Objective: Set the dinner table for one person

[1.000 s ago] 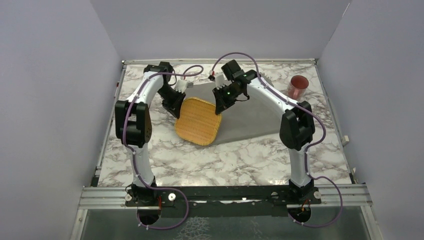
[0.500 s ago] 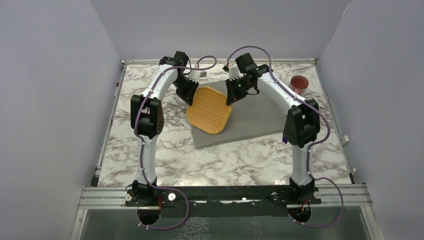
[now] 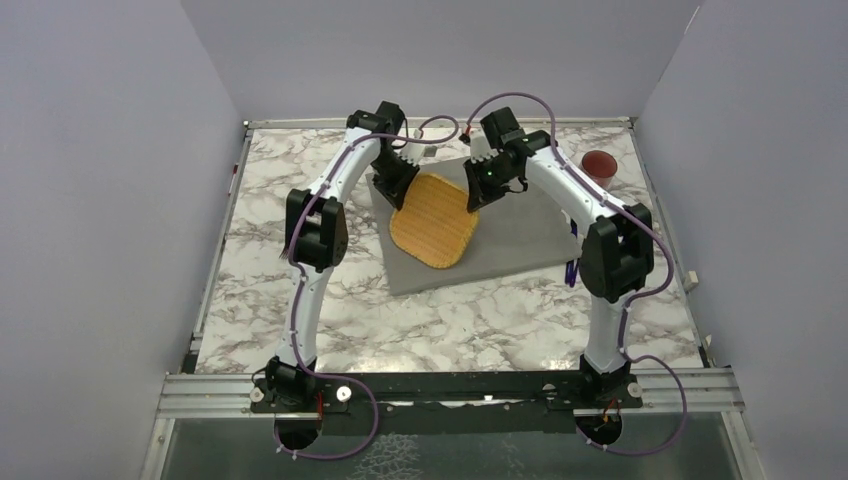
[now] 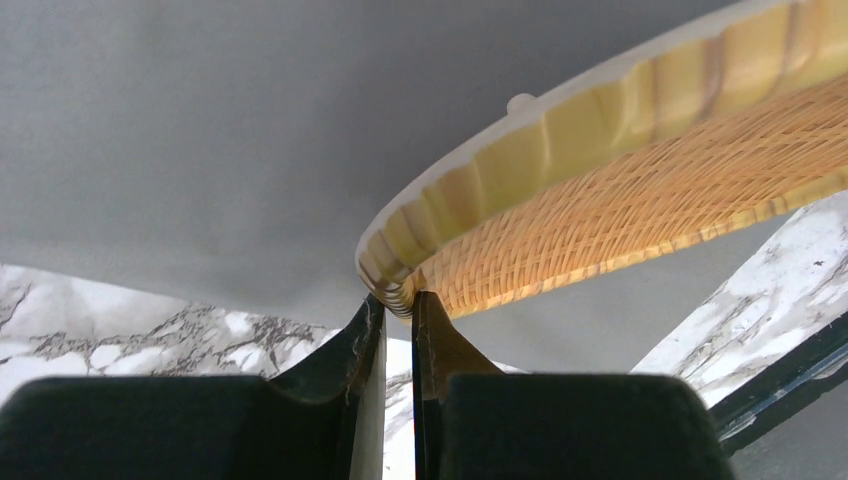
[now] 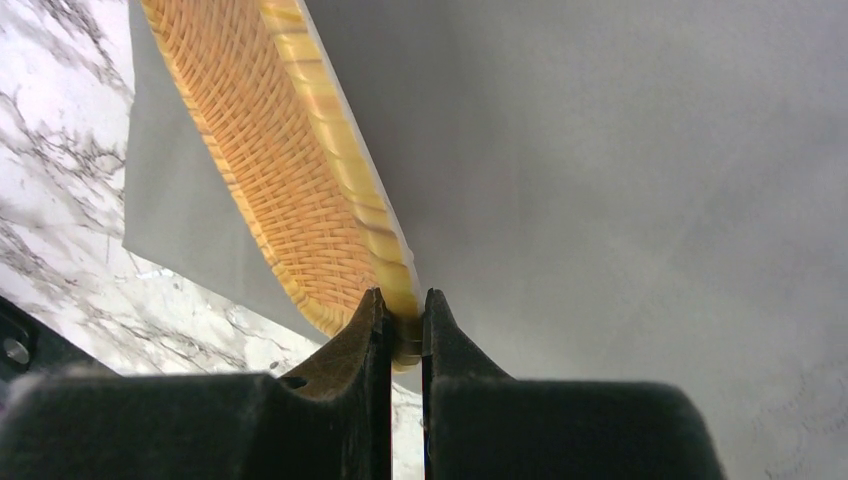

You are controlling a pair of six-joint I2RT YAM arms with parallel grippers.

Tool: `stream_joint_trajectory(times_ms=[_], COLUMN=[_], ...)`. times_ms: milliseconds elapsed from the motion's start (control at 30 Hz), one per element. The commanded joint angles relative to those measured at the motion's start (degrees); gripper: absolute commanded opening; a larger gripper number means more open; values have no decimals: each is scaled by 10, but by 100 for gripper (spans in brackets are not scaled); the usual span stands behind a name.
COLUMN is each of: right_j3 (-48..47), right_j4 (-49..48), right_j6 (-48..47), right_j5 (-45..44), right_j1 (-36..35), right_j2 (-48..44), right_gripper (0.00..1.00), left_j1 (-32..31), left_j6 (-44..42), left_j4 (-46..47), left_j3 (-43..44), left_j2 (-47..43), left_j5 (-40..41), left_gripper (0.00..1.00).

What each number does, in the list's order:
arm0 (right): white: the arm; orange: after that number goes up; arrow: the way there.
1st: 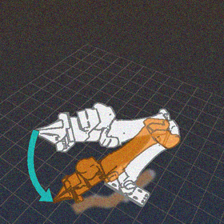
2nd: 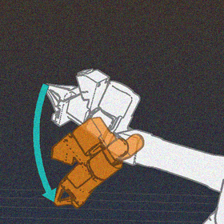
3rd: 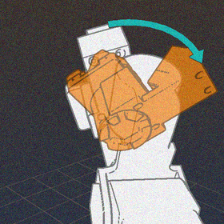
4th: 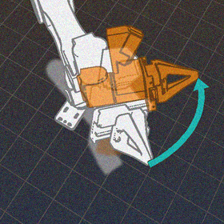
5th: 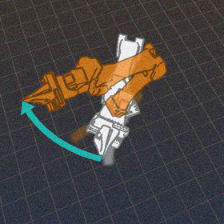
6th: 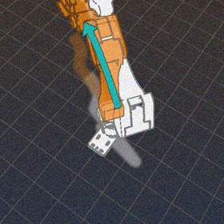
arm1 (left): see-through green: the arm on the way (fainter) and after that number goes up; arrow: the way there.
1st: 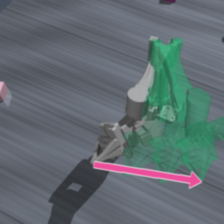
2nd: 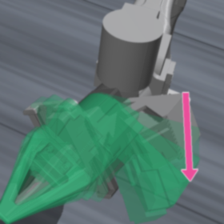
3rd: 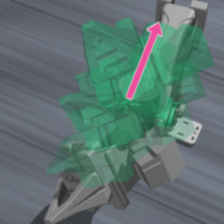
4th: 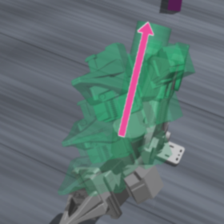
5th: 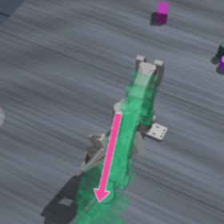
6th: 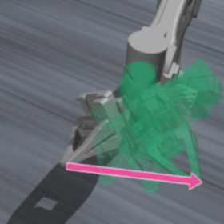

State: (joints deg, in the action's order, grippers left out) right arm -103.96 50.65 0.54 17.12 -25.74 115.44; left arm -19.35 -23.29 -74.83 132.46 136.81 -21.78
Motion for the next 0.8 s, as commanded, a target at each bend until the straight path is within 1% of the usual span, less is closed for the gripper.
stream_joint_trajectory(times_ms=[0,200,533,767], right_j3=[29,59,97,111], right_j4=[-104,-110,-110,-110], right_j6=[17,14,25,20], right_j5=[-7,-47,-196,-249], right_j1=[-29,-27,-27,-27], right_j2=[-26,-53,-45,-22], right_gripper=[1,1,1,1], left_j1=[-77,-88,-91,-93], left_j6=[26,24,36,37], left_j4=[5,15,43,52], left_j3=[41,58,62,52], left_j2=[8,33,69,87], left_j5=[-176,-164,-158,-152], left_gripper=[0,0,0,0])
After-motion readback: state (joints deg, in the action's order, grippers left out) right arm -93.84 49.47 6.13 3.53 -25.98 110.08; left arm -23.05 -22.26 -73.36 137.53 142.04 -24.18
